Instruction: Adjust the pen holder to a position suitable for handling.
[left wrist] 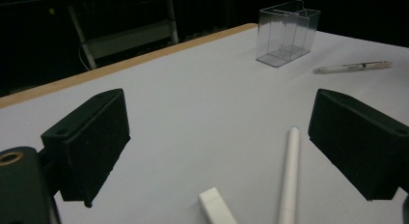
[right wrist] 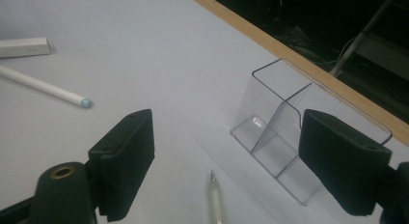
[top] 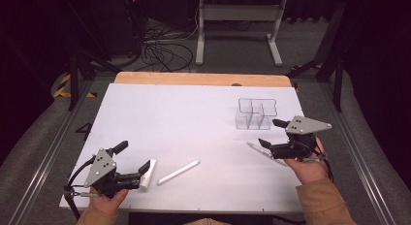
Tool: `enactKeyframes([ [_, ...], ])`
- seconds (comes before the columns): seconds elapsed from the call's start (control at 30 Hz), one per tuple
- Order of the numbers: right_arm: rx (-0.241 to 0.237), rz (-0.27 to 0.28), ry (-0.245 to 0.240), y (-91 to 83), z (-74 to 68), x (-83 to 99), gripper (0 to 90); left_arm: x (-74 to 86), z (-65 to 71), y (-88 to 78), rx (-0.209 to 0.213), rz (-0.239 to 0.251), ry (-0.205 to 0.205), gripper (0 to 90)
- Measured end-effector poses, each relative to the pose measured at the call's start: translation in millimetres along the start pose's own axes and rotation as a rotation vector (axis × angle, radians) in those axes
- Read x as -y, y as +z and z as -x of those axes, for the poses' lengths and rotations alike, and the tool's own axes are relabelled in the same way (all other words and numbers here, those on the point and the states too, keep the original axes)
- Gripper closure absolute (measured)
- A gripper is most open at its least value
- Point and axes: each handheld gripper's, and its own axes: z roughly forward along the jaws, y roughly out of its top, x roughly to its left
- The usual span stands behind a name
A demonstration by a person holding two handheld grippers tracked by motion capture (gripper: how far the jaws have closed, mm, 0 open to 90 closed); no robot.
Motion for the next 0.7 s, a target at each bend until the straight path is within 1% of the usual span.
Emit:
enactKeyframes([
  [0.1,0.007,-0.027,-0.018,2.9,2.6,-3.7,22.7,0.0,0.5,0.5,0.000,0.002,0.002,8.0],
  [0.17,0.000,-0.045,-0.030,5.6,5.0,-7.3,26.0,0.0,0.7,1.1,-0.001,-0.001,0.002,8.2],
  [0.2,-0.007,-0.055,-0.038,7.8,6.9,-9.4,27.1,0.0,0.6,1.3,-0.003,-0.001,0.006,8.4],
  [0.27,-0.006,-0.080,-0.049,12.3,10.1,-12.5,28.2,0.0,0.9,1.2,-0.002,-0.001,0.005,8.5],
  [0.43,0.009,-0.121,-0.072,24.1,16.1,-17.5,30.6,0.1,0.4,0.6,-0.003,0.000,0.002,8.8],
  [0.53,0.005,-0.136,-0.066,30.3,20.7,-18.5,31.9,0.1,0.4,0.8,-0.004,-0.002,0.004,8.9],
  [0.7,-0.007,-0.153,-0.022,40.6,32.7,-16.7,34.0,0.0,0.6,1.4,-0.003,-0.004,0.010,9.0],
])
